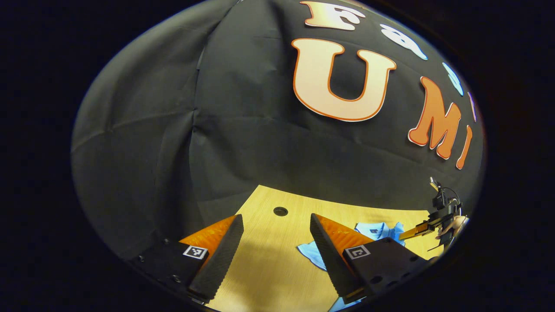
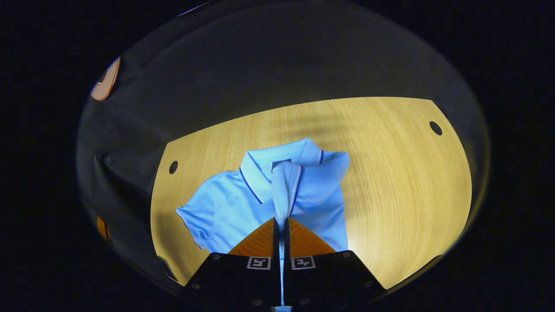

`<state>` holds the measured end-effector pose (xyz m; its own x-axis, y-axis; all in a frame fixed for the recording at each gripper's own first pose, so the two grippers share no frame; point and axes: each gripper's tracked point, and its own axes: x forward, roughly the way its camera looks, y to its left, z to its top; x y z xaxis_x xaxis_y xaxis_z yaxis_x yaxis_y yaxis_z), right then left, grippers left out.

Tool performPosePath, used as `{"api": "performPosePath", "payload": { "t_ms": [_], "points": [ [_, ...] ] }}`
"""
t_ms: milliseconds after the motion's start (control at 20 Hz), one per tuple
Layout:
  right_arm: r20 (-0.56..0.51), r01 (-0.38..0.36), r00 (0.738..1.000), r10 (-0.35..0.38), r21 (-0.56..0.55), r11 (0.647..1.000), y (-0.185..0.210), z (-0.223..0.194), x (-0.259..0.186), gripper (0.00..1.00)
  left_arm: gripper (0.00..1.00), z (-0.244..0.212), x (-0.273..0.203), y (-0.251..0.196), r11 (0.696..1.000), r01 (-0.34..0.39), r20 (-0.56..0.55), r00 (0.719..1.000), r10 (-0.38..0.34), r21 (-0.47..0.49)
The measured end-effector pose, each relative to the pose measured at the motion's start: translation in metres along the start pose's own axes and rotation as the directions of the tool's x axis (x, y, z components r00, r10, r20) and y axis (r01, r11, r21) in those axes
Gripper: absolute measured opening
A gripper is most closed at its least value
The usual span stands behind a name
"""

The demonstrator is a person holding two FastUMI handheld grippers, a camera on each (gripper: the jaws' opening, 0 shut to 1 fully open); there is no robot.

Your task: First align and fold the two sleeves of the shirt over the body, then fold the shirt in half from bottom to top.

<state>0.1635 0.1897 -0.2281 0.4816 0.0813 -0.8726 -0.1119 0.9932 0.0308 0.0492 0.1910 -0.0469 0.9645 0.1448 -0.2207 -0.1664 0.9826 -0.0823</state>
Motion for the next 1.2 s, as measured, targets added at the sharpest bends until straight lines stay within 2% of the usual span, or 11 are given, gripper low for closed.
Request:
{"api": "performPosePath", "payload": {
  "t_ms": [100, 200, 250, 300, 350, 450, 550, 750, 900, 1100, 1200],
  "points": [
    [-0.018, -0.044, 0.999, 0.044, 0.002, 0.999, 0.018, -0.009, -0.003, 0.09, 0.99, -0.002, -0.001, 0.007, 1.0, -0.008, -0.008, 1.0, 0.008, 0.002],
    [0.003, -0.059, 0.998, 0.059, -0.014, 0.998, 0.027, -0.011, -0.006, 0.24, 0.99, -0.004, -0.001, 0.01, 1.0, -0.015, -0.015, 1.0, 0.015, -0.003],
    [0.017, -0.064, 0.998, 0.065, -0.024, 0.998, 0.032, -0.013, -0.01, 0.41, 0.99, -0.006, 0.0, 0.009, 1.0, -0.016, -0.023, 1.0, 0.016, -0.008],
    [0.032, -0.066, 0.997, 0.067, -0.026, 0.997, 0.034, -0.014, -0.017, 0.48, 0.99, -0.008, 0.0, 0.008, 1.0, -0.014, -0.03, 0.999, 0.014, -0.016],
    [0.052, -0.064, 0.996, 0.066, -0.032, 0.997, 0.034, -0.015, -0.025, 0.66, 0.99, -0.012, 0.0, 0.006, 1.0, -0.012, -0.04, 0.999, 0.011, -0.023],
    [0.099, -0.045, 0.994, 0.049, -0.038, 0.998, 0.029, -0.016, -0.041, 0.9, 0.99, -0.018, 0.004, 0.003, 0.999, -0.027, -0.056, 0.998, 0.026, -0.026],
    [0.14, -0.061, 0.988, 0.065, -0.031, 0.998, 0.03, -0.019, -0.06, 0.99, 0.99, -0.024, 0.007, -0.002, 0.999, -0.031, -0.07, 0.997, 0.03, -0.018],
    [0.239, -0.025, 0.971, 0.033, -0.037, 0.999, 0.012, -0.02, -0.1, 0.99, 0.97, -0.044, 0.015, -0.023, 1.0, -0.019, -0.132, 0.991, 0.02, 0.009],
    [0.314, 0.123, 0.945, -0.095, -0.07, 0.99, -0.03, -0.022, -0.125, 0.99, 0.99, -0.057, 0.029, -0.043, 0.999, -0.015, -0.179, 0.984, 0.021, 0.033],
    [0.338, 0.198, 0.927, -0.165, -0.064, 0.978, -0.065, -0.038, -0.144, 0.99, 1.0, -0.088, 0.058, -0.076, 0.999, 0.024, -0.273, 0.962, -0.017, 0.023],
    [0.325, 0.209, 0.927, -0.186, -0.039, 0.977, -0.083, -0.047, -0.147, 0.99, 1.0, -0.106, 0.075, -0.091, 0.999, 0.044, -0.33, 0.943, -0.034, 0.023]
  ]
}}
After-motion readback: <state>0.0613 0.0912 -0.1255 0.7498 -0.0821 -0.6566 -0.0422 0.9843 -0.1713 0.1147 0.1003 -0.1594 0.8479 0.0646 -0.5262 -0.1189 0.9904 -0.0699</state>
